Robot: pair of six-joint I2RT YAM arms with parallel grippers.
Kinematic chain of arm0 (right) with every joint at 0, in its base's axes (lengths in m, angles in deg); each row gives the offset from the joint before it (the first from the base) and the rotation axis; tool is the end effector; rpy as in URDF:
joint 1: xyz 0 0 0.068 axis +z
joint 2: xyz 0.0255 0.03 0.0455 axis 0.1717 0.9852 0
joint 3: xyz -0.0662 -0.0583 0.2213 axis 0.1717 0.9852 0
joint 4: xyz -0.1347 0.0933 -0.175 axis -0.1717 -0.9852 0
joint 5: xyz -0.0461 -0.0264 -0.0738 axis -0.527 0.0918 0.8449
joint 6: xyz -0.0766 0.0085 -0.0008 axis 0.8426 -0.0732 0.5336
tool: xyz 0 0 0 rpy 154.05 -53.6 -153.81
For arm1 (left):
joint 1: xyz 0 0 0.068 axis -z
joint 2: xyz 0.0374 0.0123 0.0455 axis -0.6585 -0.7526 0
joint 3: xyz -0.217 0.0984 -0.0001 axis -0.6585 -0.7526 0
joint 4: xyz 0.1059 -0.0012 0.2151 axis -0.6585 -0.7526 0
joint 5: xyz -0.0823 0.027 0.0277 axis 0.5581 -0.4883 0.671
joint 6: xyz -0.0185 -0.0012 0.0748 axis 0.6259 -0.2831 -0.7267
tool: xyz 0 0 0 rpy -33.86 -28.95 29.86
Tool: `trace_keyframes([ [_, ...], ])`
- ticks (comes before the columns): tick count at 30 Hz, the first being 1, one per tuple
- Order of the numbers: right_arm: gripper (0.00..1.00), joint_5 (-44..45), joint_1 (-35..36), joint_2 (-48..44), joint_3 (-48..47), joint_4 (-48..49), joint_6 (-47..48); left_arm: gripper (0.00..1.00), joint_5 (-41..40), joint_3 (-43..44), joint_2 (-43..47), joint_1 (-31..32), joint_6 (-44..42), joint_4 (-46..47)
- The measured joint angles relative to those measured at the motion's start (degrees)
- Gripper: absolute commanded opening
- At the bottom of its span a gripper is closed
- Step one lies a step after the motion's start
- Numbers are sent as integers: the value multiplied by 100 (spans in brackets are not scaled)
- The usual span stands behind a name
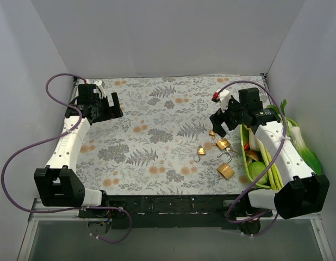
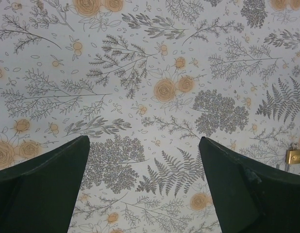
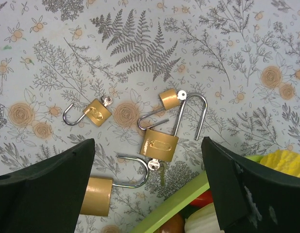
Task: Lock with the key
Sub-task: Pick up the lock from the center of the board.
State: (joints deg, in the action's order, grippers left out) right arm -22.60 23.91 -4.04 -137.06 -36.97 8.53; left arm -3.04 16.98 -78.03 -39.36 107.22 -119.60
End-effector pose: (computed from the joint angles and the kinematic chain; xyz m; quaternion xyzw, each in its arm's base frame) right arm 0.2606 0.0864 0.2793 -0.3917 0.8205 0.0951 0.4053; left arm 0.2914 -0.0189 0.2663 -0.3538 0.8633 -0.2152 0.2884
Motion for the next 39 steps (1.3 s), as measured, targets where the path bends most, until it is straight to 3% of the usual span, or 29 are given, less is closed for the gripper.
trace_keyframes([
  [9, 98, 81, 96, 173, 83, -155, -17, 98, -186, 31, 162, 0, 13, 208],
  [39, 98, 1211, 107, 2205, 662, 81, -599, 98, 166, 28, 162, 0, 33, 490],
])
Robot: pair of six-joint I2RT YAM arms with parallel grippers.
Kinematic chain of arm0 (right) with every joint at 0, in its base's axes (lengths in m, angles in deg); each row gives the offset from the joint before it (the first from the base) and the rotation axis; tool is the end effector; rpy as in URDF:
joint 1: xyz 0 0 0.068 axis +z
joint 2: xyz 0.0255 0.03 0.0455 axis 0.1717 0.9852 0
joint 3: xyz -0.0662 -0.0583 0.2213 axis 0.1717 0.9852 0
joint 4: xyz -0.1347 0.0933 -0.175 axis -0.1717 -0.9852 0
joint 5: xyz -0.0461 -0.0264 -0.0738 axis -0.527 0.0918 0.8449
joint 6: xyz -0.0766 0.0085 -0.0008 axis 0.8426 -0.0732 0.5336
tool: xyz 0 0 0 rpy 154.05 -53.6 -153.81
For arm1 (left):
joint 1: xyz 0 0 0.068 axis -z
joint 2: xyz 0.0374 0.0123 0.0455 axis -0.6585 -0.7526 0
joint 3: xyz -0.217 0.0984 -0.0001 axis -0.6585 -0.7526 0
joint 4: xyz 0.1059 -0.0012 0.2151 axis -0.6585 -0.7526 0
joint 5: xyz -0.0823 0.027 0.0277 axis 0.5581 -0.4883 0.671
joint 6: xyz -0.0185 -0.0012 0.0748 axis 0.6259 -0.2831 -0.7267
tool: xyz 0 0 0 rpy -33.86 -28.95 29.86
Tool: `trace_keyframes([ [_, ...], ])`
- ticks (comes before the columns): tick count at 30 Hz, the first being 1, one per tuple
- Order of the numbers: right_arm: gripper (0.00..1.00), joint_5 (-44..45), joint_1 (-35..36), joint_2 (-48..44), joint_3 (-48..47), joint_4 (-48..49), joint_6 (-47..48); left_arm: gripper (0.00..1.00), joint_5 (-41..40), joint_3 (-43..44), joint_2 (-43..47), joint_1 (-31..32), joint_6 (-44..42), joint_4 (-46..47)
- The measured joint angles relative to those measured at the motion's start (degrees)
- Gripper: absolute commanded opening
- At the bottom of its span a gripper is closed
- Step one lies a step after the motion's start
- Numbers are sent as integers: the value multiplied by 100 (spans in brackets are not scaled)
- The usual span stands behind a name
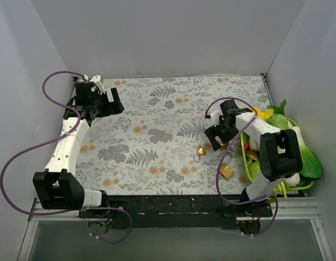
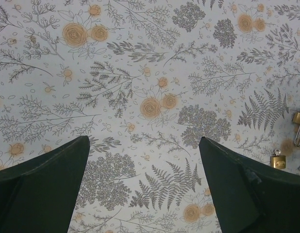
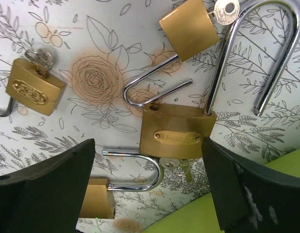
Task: Lock with the key
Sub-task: Pick up the lock from the center of the board.
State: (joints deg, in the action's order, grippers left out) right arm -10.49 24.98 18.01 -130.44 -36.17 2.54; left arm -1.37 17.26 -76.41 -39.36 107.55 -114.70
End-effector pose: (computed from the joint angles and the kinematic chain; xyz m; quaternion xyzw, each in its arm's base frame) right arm 0.2866 0.0848 0.1384 -0.3304 0.9283 0.0432 0.1648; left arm 0.2953 -0.0210 0.2842 -0.3376 0.8447 -0.2502 0.3315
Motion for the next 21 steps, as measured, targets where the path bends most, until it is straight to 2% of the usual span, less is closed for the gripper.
trace_keyframes([
  [21, 98, 382, -157, 431, -144, 168, -15, 98, 236, -155, 0, 0, 46, 243],
])
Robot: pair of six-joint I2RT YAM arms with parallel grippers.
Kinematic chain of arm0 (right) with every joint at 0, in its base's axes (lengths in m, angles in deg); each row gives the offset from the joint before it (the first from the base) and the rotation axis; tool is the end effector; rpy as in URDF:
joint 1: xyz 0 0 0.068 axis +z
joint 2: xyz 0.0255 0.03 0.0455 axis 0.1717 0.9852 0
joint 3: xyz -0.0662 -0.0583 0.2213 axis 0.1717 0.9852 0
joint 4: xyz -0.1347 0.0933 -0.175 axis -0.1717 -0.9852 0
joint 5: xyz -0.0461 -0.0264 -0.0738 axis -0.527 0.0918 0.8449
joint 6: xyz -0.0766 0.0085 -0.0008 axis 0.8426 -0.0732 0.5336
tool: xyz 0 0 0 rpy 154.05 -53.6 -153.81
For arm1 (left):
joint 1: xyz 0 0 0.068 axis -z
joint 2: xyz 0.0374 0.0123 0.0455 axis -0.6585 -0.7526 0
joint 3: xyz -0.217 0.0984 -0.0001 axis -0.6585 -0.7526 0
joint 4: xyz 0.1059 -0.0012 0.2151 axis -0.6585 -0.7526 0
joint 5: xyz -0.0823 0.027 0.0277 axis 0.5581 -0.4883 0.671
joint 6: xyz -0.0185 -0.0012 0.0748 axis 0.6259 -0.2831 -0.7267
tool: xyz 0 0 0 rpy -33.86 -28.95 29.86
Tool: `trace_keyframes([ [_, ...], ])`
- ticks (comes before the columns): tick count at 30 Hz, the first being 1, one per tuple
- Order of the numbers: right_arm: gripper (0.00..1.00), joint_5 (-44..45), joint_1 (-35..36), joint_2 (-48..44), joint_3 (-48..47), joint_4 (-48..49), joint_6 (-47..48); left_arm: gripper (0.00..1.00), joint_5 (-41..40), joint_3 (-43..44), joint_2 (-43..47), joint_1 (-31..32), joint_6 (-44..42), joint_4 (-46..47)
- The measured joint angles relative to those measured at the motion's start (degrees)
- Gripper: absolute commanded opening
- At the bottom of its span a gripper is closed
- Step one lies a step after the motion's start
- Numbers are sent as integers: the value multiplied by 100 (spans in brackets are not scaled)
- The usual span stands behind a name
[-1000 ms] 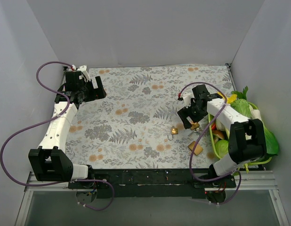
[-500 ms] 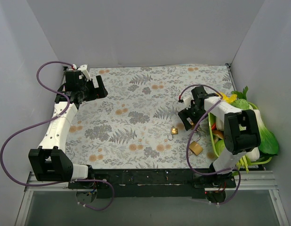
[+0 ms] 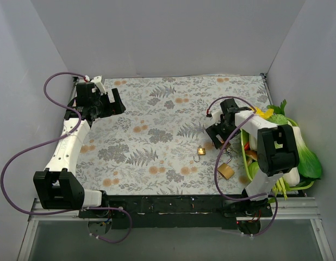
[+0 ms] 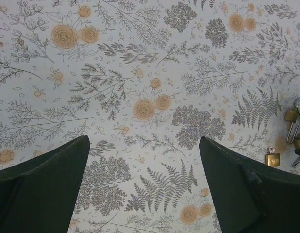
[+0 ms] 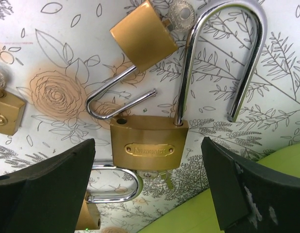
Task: Lock with the key
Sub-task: Pick up the lock from the center of the board.
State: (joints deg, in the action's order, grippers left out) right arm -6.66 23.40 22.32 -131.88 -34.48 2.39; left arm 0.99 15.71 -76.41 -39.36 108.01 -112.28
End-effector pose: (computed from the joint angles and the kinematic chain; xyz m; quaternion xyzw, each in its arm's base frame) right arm 0.3002 0.0751 0.1245 -0.3119 0.9377 0.0091 0.1527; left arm 0.2972 -0.0237 0.2800 -0.3306 0.8426 -0.2706 0.3279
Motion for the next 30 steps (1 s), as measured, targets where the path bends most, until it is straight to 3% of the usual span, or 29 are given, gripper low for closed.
trace_keyframes([
  [7, 91, 17, 11, 205, -20, 81, 92, 98, 7, 2, 0, 0, 0, 26],
  [16, 58, -4, -7, 216, -28, 79, 146, 98, 50, 4, 0, 0, 0, 28],
  [19, 38, -74, -13, 219, -63, 39, 142, 98, 83, 7, -2, 0, -4, 39],
  [20, 21, -107, -13, 219, -87, -4, 136, 98, 103, 9, -2, 0, -9, 46],
  [21, 18, -155, -13, 219, -122, -68, 138, 98, 131, 9, -7, 0, -13, 57],
  [23, 2, -258, -11, 216, -219, -181, 144, 98, 195, 9, -22, 0, -28, 70],
  [30, 1, -640, 0, 74, -601, -581, 280, 98, 514, 7, -24, 0, -109, 234],
])
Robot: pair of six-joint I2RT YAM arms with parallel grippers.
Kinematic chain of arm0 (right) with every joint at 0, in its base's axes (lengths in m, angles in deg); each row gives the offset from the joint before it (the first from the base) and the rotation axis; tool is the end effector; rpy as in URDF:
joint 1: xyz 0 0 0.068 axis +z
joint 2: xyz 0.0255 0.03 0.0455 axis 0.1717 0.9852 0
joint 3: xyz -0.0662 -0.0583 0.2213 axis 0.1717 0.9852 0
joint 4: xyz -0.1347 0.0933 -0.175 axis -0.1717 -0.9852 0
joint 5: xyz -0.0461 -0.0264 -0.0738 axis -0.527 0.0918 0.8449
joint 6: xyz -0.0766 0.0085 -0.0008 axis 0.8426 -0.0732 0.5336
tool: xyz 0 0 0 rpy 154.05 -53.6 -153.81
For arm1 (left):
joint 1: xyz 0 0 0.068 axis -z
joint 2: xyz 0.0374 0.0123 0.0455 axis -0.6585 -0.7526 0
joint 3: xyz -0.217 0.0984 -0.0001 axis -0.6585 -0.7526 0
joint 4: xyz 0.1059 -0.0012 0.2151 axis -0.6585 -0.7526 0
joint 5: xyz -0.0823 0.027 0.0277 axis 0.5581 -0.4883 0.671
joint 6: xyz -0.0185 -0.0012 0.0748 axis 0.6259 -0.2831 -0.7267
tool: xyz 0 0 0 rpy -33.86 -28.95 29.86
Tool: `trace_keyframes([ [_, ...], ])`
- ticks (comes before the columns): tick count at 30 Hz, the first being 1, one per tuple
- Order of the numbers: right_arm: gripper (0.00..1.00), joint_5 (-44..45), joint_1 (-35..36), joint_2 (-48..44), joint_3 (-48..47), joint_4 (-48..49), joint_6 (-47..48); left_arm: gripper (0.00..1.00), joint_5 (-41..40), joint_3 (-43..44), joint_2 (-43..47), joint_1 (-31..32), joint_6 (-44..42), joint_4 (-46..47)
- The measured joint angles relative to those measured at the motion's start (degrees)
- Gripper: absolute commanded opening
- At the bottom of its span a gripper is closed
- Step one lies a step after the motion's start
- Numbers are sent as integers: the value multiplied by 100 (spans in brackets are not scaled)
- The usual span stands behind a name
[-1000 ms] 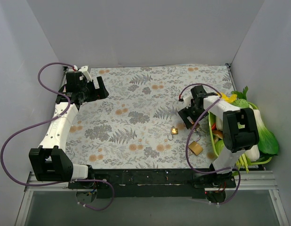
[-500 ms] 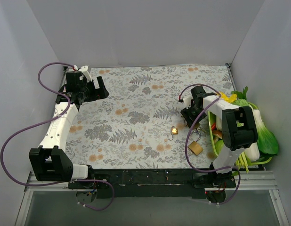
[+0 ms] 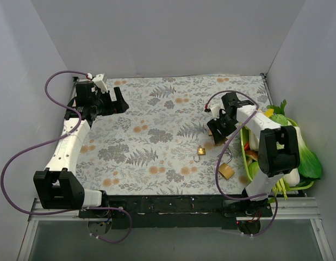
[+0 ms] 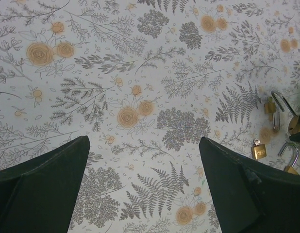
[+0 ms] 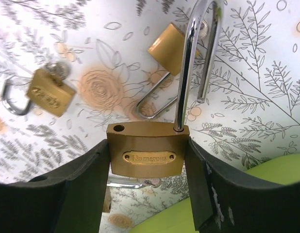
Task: Lock with the key
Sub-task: Pick up the lock from the center of the board.
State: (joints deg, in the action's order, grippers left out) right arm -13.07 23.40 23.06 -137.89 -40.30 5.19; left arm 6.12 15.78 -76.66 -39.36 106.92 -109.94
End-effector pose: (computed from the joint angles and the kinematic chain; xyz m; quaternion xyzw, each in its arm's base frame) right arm 0.3063 0.0840 0.1444 -0.3417 0.9252 0.0609 0.1536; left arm 0.3003 -0.0294 0.2845 -0.2979 0.8421 -0.3090 0.3265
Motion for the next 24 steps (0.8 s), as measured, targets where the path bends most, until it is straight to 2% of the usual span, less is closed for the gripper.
trace_keyframes([
  [4, 1, -382, 11, -334, -190, -334, 166, 98, 396, -184, 114, 0, -195, 319],
  [8, 1, -916, 85, -688, -511, -772, 422, 98, 1178, -442, 286, -7, -625, 479],
  [16, 1, -2286, 566, -1117, -1019, -1451, 986, 98, 3512, -957, 400, 87, -1635, 841],
  [19, 1, -2754, 855, -1235, -1156, -1633, 1102, 98, 3941, -1235, 503, 413, -1947, 1078],
  [24, 1, -3215, 1397, -1386, -1392, -1727, 1139, 98, 4142, -1628, 817, 1416, -2367, 1545],
])
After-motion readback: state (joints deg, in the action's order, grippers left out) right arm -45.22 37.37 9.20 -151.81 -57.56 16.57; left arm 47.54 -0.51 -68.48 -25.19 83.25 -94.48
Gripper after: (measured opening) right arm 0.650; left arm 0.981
